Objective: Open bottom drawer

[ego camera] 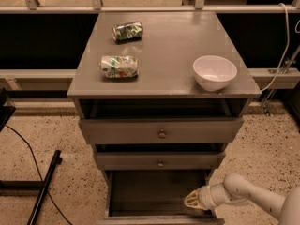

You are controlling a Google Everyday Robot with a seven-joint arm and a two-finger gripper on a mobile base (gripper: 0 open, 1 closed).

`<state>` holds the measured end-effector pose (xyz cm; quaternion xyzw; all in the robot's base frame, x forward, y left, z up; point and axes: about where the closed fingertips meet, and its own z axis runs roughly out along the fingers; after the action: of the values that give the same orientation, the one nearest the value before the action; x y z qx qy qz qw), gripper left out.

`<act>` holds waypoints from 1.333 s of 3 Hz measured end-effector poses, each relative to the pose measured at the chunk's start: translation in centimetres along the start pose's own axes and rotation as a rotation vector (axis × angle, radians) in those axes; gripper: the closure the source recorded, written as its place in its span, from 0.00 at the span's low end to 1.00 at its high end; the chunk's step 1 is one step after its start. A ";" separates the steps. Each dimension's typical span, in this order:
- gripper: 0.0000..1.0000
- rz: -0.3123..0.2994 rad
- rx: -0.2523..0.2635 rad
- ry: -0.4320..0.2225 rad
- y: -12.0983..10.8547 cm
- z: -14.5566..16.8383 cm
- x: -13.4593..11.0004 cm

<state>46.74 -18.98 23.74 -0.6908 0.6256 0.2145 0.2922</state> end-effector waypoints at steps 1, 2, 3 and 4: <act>1.00 -0.065 0.014 0.043 -2.4 5.1 3.2; 1.00 -0.065 0.014 0.043 -2.4 5.1 3.2; 1.00 -0.082 -0.030 0.053 -1.8 6.1 3.0; 1.00 -0.094 -0.088 0.084 -1.2 8.1 3.3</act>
Offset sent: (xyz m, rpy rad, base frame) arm 0.0405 0.0187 -0.0794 -0.0272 -0.0411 0.0761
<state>48.90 -15.91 15.78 -0.7402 0.5940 0.1986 0.2446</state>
